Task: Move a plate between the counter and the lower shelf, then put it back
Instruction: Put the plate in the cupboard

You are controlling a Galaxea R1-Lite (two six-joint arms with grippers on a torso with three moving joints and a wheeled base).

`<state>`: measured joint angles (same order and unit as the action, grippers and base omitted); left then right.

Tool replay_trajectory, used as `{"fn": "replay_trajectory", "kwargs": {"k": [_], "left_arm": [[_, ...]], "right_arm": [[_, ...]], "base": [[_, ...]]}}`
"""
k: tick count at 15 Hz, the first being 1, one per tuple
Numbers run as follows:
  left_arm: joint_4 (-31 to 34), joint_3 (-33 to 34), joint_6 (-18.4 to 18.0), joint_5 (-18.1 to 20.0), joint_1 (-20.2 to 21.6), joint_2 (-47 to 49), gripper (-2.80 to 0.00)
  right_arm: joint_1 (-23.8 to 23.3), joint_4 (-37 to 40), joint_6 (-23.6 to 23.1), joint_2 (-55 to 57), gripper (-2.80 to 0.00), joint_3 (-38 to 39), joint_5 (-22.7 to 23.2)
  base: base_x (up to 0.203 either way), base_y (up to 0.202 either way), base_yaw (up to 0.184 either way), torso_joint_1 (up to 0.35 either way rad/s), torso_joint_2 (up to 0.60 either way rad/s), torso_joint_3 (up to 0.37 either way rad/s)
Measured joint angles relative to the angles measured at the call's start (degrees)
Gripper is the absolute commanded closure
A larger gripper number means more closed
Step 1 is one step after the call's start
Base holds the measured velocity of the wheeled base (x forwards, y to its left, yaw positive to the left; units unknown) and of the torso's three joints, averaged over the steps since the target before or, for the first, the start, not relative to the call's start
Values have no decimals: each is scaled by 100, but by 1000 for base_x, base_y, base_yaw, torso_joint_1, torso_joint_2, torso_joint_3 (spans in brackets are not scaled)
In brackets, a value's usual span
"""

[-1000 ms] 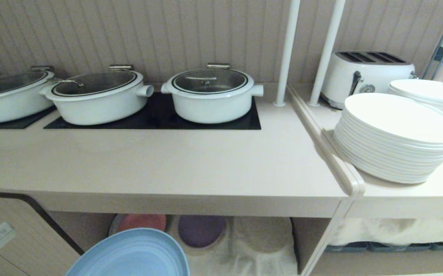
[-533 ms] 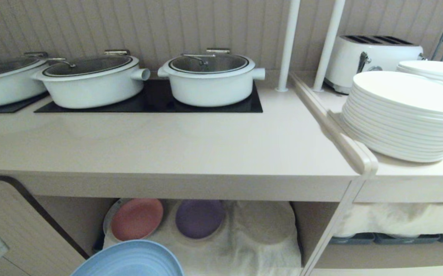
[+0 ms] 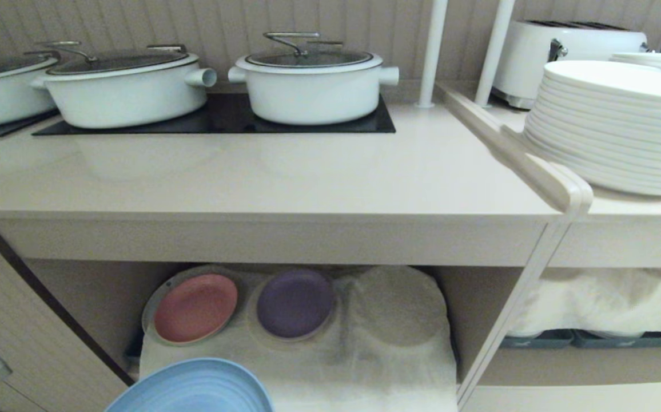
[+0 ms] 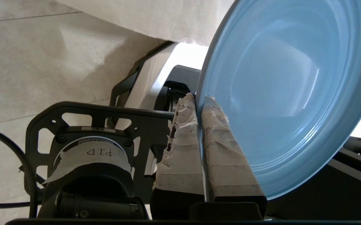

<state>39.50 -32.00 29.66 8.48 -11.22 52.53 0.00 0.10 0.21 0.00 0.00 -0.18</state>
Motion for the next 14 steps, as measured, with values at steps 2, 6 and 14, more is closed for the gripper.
{"fn": "replay_trajectory", "kwargs": {"k": [2,6,14], "left_arm": [[-1,6,0,-2,0,0,0],[-1,11,-1,0,0,0,0],[4,23,2,17,-2,0,0]], "right_arm": [[0,0,1,0,0,0,0],[0,0,4,0,0,0,1],[-1,1,9,0,0,0,0]], "base": [[0,0,0,-190,475,283],[0,0,0,-183,472,285],[0,0,0,-137,436,293]]}}
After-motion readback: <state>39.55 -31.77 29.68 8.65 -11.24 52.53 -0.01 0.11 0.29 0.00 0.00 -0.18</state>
